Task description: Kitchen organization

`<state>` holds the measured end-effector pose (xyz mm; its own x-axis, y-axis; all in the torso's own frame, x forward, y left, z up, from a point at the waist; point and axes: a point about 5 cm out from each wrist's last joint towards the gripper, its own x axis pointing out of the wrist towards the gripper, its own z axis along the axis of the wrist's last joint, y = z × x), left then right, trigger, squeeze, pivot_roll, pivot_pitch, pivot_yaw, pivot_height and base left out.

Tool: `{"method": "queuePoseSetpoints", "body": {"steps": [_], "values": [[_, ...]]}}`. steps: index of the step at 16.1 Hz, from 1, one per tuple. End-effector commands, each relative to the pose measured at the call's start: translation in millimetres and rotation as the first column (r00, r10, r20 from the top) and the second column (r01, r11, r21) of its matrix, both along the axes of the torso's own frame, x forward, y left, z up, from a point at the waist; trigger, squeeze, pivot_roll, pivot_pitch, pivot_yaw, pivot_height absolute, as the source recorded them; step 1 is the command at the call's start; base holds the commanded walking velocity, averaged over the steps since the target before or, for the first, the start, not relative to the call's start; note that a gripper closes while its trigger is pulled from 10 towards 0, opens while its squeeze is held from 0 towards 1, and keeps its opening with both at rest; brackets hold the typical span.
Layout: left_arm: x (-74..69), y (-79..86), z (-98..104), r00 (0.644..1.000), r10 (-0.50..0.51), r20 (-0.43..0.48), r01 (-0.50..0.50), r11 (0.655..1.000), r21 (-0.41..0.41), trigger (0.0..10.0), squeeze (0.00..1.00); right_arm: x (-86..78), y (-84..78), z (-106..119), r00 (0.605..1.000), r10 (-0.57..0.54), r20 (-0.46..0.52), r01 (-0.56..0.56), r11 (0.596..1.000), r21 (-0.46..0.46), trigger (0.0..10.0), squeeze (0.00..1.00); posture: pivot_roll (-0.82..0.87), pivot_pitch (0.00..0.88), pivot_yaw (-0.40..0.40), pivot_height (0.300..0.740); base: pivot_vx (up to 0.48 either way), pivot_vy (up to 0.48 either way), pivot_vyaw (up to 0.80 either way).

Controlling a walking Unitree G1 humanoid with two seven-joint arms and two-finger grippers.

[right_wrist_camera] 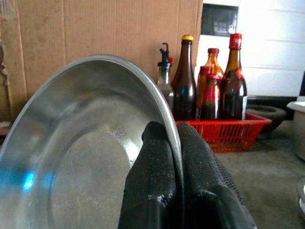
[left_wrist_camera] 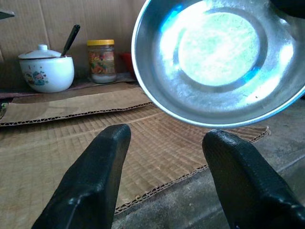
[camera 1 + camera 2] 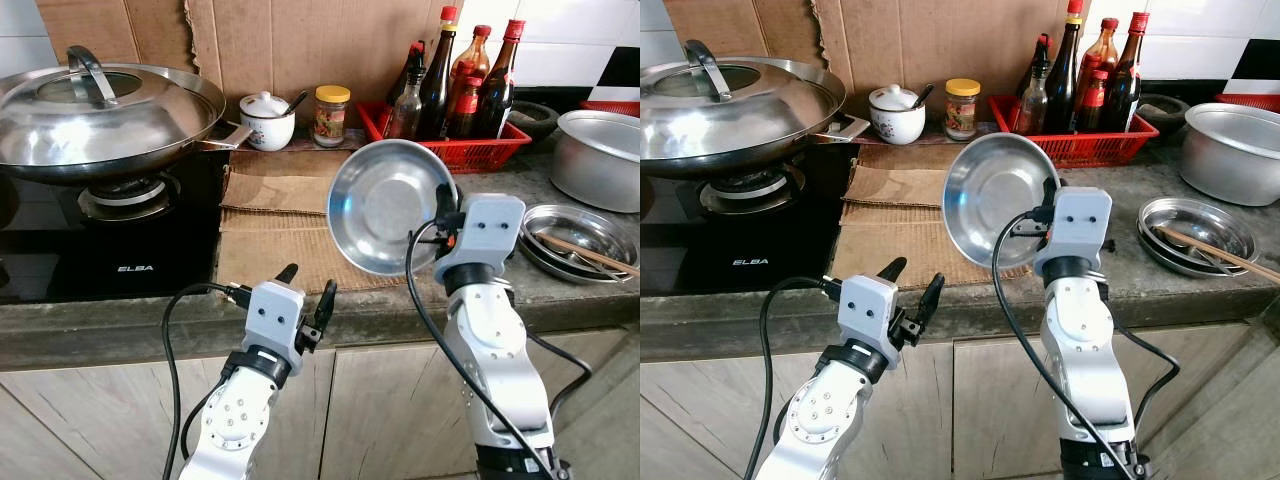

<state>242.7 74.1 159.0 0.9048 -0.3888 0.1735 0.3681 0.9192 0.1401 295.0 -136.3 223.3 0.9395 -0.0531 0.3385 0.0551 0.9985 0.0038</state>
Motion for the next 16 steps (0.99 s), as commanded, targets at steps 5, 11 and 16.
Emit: {"method": "queuePoseSetpoints", "body": {"steps": [5,11,16], "values": [[-1.9,-1.2,-1,1.000,-0.025,-0.001,0.025,1.000,0.012,10.0,0.00,-4.8,1.9,5,1.000,0.019,0.025,-0.020,0.999,0.030,10.0,0.00,0.02,0.000,-0.040,0.740,-0.097,0.000,0.00],[-2.2,-2.0,-2,0.999,-0.032,-0.005,0.032,0.999,0.014,10.0,0.00,-3.8,3.7,15,0.998,0.028,0.057,-0.031,0.998,0.052,10.0,0.00,0.02,0.000,-0.032,0.740,-0.248,0.000,0.00],[-2.6,-1.7,-2,1.000,-0.027,-0.009,0.027,1.000,0.012,10.0,0.00,-4.0,1.4,9,0.999,0.015,0.034,-0.016,0.999,0.051,10.0,0.00,0.02,0.000,-0.038,0.740,-0.263,0.000,0.00]]}}
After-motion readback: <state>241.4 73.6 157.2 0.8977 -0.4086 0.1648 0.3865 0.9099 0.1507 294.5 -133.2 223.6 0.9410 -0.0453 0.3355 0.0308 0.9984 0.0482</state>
